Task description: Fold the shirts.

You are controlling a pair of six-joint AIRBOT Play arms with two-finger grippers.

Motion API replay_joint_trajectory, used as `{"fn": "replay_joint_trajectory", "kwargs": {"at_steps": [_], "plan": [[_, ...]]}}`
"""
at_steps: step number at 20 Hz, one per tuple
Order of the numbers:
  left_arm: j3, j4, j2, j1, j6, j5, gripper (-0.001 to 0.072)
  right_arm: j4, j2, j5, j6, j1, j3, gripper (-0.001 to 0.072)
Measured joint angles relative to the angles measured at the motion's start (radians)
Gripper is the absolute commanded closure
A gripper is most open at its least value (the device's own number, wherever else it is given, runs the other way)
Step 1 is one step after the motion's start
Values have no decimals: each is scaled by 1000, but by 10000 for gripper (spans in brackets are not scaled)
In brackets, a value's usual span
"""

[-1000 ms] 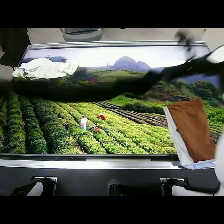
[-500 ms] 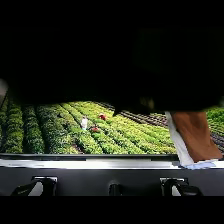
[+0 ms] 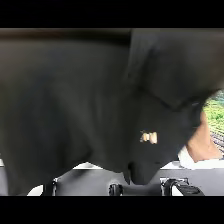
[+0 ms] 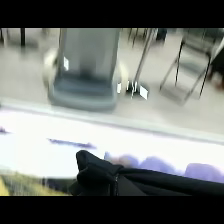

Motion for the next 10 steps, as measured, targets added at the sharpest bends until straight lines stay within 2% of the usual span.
{"fn": "replay_joint_trajectory", "kwargs": {"at_steps": [3,5,10], "plan": [[-182,1,-145,-24,44,10,682,40,-255,95,-5,1,-10,668],[-255,8,-290,-40,64,45,682,89,-444,92,12,2,-14,668],[-204,-34,-703,-60,85,132,681,256,-803,-139,56,25,-16,667]]}}
